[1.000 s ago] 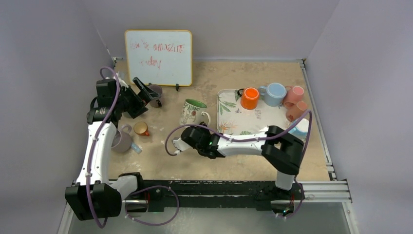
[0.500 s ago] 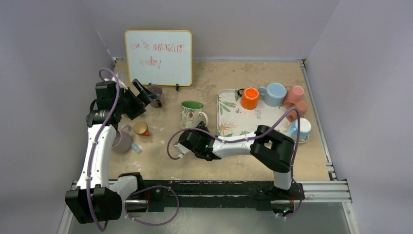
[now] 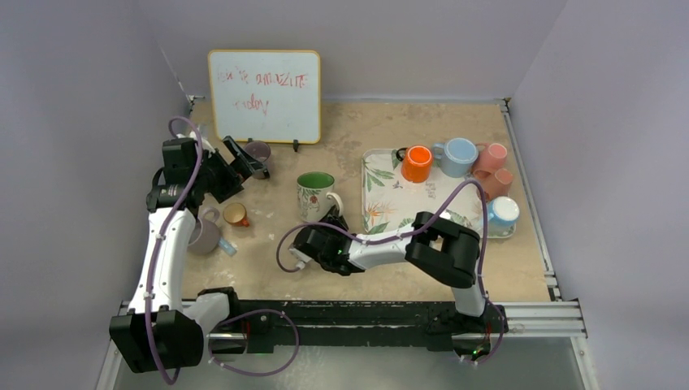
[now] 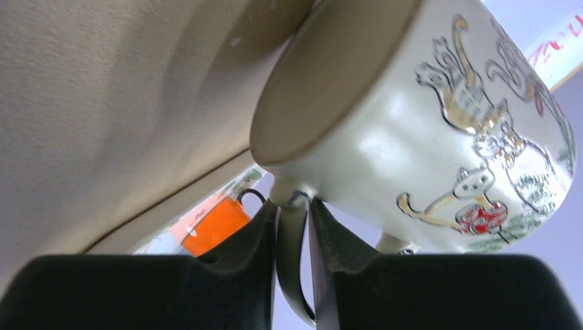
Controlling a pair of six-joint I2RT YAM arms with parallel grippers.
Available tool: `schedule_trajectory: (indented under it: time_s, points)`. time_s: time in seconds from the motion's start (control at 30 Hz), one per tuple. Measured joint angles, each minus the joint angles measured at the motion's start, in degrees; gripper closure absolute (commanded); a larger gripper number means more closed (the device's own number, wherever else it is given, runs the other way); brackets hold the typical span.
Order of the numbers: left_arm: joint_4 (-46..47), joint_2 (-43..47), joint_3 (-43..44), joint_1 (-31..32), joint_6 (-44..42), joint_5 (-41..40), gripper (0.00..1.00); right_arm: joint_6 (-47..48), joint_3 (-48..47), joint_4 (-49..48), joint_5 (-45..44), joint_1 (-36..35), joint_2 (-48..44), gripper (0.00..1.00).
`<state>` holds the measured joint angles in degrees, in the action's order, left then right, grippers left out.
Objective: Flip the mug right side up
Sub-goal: Place the cup at the center of the board.
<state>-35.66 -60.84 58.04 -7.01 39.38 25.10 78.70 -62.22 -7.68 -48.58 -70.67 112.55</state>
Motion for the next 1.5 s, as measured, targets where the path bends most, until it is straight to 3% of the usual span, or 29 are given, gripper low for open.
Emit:
schedule_trajectory:
  time_s: [0.37,0.77,1.1,1.5]
  points:
    - [0.35,0.0,-0.96,0.0,-0.26,-0.02,0.0,-3.37,-0.02,2.16,-0.7,-2.8,-0.02,0.58]
    - [0.39,0.0,-1.44,0.0,-1.11,-0.04,0.01,-17.29,-3.23,18.45,9.79,-3.72,-2.73,0.52]
    - [0.79,0.5,-2.03,0.0,-1.18,0.17,0.01,-31.95,-7.48,26.64,26.25,-3.82,-9.92,0.52]
    - [1.73,5.62,-7.63,-0.02,-2.64,3.19,0.04,-59.47,-6.56,21.88,39.52,2.93,-24.35,0.52]
